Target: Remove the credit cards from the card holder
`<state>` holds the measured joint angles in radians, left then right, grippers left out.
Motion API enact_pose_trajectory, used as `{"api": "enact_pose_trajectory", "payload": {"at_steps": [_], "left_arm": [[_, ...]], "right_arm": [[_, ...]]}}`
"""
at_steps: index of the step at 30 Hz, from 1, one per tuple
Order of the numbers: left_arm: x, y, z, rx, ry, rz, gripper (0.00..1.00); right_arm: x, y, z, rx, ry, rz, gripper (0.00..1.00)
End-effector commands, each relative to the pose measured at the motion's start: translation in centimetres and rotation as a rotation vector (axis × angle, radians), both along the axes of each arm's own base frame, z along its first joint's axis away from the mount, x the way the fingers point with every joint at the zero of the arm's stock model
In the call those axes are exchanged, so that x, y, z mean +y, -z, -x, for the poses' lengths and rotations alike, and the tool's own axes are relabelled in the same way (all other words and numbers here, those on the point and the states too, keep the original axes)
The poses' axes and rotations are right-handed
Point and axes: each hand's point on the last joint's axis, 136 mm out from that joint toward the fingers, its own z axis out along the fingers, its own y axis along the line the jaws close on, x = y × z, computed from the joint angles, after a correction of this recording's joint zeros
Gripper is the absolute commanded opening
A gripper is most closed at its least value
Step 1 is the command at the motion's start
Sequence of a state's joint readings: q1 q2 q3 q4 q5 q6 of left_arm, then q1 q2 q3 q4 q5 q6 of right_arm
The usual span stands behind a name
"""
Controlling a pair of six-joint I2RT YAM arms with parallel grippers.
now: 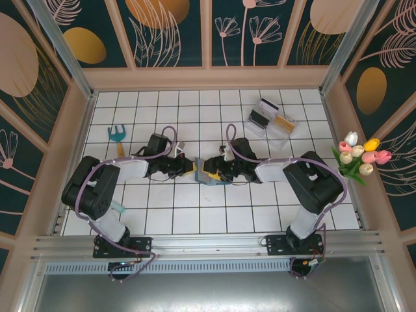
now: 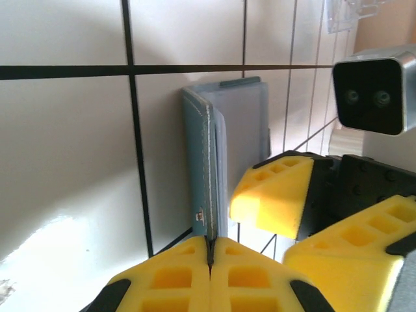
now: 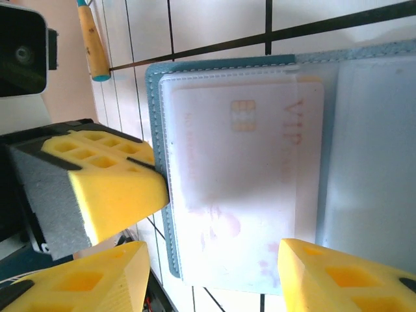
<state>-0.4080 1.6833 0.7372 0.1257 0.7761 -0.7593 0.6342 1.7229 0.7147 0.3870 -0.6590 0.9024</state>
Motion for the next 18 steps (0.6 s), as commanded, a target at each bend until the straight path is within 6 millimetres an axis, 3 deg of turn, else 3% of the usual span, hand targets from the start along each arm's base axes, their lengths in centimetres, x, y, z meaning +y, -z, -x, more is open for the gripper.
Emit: {"api": "enact_pose_trajectory", "payload": {"at_steps": [1,4,12,18], "left_arm": [[0.0,0.6,-0.1,-0.001,0.013,-0.035,0.00],[-0.1,0.3,-0.1,-0.005,0.020,-0.021,0.00],[-0.5,-0.6,-0.2,-0.018,0.030,0.006,0.00],[-0.5,-0.7,-0.3,-0.019,0.028,0.009,0.00]], "right_arm": [[0.0,-1.9,-0.3,-0.042,0.004,-0.060,0.53],[-0.1,-1.4,-0.3,-0.039,-0.002,-0.018,0.51],[0.7,0.7,-0.7,-0.106,-0.063,0.244,0.61],[0.8,1.8,0.2,-0.134,-0.111,0.320,0.64]]}}
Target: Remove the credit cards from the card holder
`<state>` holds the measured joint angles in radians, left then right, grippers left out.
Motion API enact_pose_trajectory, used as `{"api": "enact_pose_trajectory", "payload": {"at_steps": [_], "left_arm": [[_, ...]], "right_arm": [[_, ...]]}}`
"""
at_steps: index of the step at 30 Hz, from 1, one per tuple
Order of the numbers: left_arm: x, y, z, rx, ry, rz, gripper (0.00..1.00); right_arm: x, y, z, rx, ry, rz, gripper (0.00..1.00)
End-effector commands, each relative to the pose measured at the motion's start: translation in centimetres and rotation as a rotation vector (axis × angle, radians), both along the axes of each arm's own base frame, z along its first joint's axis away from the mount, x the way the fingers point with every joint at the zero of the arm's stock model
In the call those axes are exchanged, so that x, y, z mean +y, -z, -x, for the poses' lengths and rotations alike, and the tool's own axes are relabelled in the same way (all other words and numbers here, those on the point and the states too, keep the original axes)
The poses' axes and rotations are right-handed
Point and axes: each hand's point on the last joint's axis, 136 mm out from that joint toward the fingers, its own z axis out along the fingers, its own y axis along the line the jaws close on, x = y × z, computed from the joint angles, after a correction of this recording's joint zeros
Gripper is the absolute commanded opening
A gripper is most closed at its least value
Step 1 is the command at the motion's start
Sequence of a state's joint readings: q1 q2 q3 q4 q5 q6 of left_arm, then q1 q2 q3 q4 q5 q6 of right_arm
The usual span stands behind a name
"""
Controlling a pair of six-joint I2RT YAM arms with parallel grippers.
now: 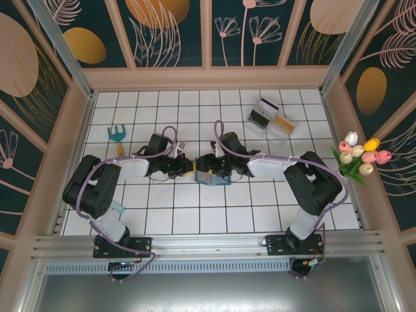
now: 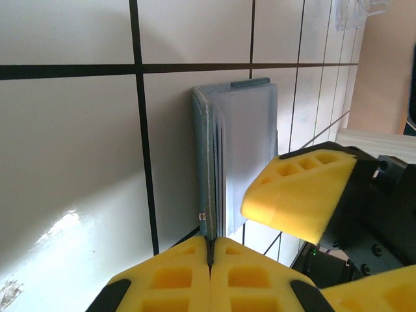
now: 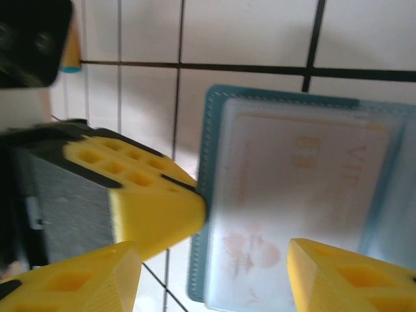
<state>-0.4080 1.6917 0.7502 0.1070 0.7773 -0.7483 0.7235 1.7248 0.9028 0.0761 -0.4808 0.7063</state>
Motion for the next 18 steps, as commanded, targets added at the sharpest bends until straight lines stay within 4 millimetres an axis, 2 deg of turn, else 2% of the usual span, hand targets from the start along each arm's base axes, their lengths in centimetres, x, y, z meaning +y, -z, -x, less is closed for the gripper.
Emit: {"api": "enact_pose_trajectory", "payload": {"at_steps": [1,8,14,18], "left_arm": [[-0.51,-0.85,-0.29,-0.023,0.022,0.016,0.00],[-0.45,-0.79,-0.25,-0.022,0.020,0.013,0.00],[-0.44,-0.68,-0.20,-0.020,0.021,0.013,0.00],[-0.44,-0.55,-0.19,-0.017,0.021,0.011,0.00]], "right_arm": [[-0.95,2.38,0.71,-0.006,-0.033,0.134,0.64],[-0.45,3.06,1.04,-0.021,-0.068,0.183,0.63],[0.03,2.56,1.24,-0.020,-0.075,0.147,0.65],[-0.44,2.93,1.23,-0.017,-0.068,0.177,0.63]]}}
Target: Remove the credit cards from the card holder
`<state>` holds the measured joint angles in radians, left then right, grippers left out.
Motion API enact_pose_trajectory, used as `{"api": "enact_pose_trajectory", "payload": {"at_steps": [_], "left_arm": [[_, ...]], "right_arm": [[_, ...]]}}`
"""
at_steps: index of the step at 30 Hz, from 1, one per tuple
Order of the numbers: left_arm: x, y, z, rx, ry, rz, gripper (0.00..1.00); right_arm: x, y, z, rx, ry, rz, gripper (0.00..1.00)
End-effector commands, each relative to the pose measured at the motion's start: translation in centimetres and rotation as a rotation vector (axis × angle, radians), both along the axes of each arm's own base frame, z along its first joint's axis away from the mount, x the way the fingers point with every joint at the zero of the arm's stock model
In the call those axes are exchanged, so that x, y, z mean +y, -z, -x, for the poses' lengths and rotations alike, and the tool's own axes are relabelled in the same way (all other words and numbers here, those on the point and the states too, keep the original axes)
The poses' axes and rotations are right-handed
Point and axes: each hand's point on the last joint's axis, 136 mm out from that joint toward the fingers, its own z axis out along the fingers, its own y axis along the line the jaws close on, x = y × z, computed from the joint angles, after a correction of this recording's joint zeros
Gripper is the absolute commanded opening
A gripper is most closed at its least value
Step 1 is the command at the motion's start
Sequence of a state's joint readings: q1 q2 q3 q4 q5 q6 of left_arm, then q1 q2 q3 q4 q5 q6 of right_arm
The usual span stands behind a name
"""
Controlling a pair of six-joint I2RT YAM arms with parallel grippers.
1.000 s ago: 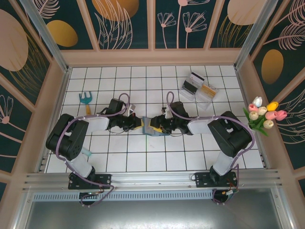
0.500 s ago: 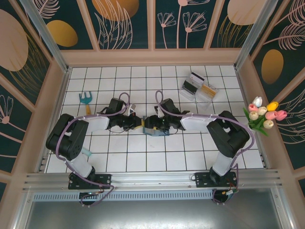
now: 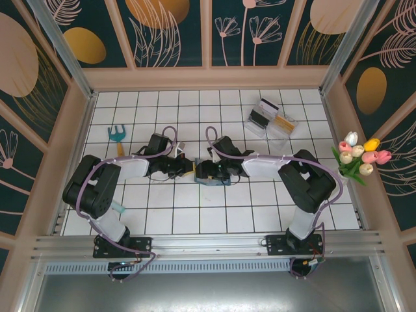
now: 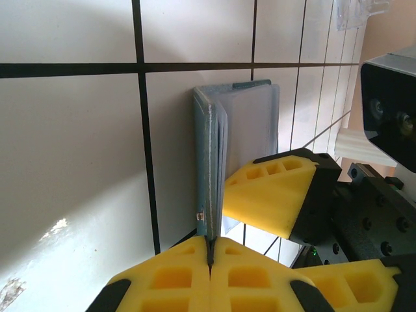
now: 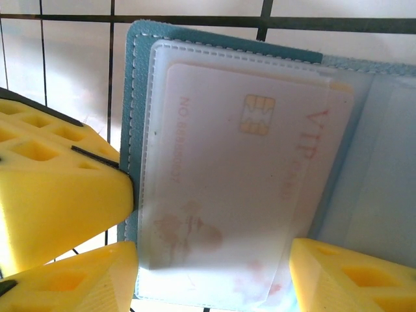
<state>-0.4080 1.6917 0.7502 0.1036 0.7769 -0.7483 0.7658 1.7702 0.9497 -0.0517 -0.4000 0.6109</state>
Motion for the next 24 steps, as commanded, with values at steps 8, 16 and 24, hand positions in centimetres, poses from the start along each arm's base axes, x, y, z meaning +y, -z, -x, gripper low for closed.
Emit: {"api": "enact_pose_trajectory", "payload": {"at_steps": [8,16,24], "left_arm": [[-0.4,-0.5,-0.2,-0.021,0.020,0.005,0.00],[-0.4,-0.7,-0.3,-0.025,0.020,0.005,0.00],[-0.3,-1.0,-0.2,-0.030,0.020,0.005,0.00]], "right_arm": [[-1.5,1.2,-0.2,0.000,0.036,0.115,0.56],[-3.3,1.7,-1.0,-0.008,0.104,0.224,0.57],[-2.9,-0.3,-1.6,-0.032,0.140,0.190,0.58]]}}
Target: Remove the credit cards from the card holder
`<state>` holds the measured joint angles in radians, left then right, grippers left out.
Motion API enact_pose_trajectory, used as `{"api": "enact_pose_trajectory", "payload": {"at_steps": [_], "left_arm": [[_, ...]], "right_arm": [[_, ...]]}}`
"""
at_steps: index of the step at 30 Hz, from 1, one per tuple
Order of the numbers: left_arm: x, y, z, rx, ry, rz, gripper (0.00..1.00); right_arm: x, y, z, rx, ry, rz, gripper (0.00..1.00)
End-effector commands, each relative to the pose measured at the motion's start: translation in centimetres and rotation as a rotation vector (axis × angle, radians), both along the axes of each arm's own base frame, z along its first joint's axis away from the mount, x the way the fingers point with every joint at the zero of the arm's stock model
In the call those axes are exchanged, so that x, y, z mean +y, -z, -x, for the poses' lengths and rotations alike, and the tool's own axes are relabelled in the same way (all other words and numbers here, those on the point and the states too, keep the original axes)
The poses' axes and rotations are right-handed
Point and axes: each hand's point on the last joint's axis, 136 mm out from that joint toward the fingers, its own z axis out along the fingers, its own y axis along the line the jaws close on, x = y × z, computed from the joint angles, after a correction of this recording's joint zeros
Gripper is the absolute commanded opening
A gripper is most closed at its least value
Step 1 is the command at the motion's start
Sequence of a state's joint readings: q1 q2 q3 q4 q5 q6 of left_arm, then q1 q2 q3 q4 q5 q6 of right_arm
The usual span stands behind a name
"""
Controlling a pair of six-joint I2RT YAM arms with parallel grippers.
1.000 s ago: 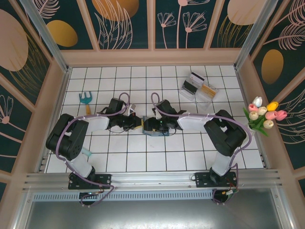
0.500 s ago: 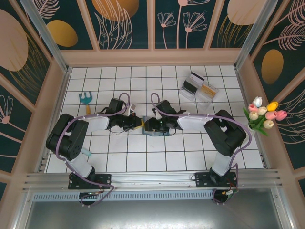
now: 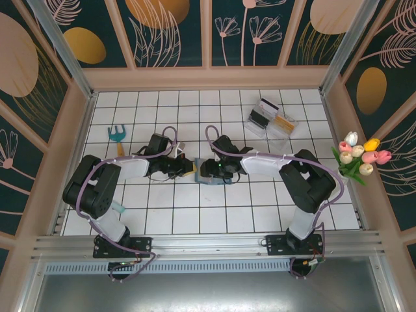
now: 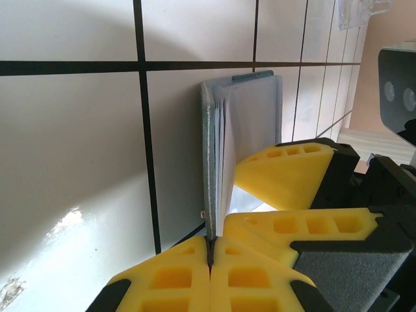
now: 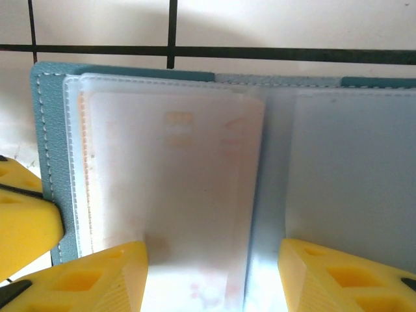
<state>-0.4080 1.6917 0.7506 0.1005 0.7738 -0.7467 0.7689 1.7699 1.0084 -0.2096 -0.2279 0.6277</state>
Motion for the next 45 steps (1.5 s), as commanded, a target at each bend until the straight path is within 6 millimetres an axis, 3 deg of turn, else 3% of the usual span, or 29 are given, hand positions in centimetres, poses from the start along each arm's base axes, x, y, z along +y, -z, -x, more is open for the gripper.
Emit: {"api": "enact_pose_trajectory", "payload": {"at_steps": [1,6,13,25,29,45], "left_arm": [[-0.4,-1.2,-0.3,-0.032,0.023,0.012,0.00],[-0.4,-1.3,-0.3,-0.035,0.023,0.014,0.00],[-0.4,-1.3,-0.2,-0.034,0.024,0.015,0.00],[-0.5,-1.2,-0.2,-0.032,0.023,0.015,0.00],[-0.5,-1.2,-0.2,-0.033,0.025,0.014,0.00],[-0.3,-0.7,-0.2,-0.025,0.021,-0.001,0.00]], "right_arm": [[-0.2,-1.7,-0.3,-0.022,0.039,-0.004,0.58],[1.8,-4.5,-0.3,-0.057,-0.007,-0.144,0.59],[3.1,-3.6,0.7,-0.016,-0.084,-0.165,0.62],[3.5,-1.5,1.9,0.014,-0.156,-0.079,0.55],[3.4,-1.7,1.6,0.006,-0.143,-0.080,0.46],[1.5,-2.3,1.5,0.008,-0.081,-0.106,0.44]]}}
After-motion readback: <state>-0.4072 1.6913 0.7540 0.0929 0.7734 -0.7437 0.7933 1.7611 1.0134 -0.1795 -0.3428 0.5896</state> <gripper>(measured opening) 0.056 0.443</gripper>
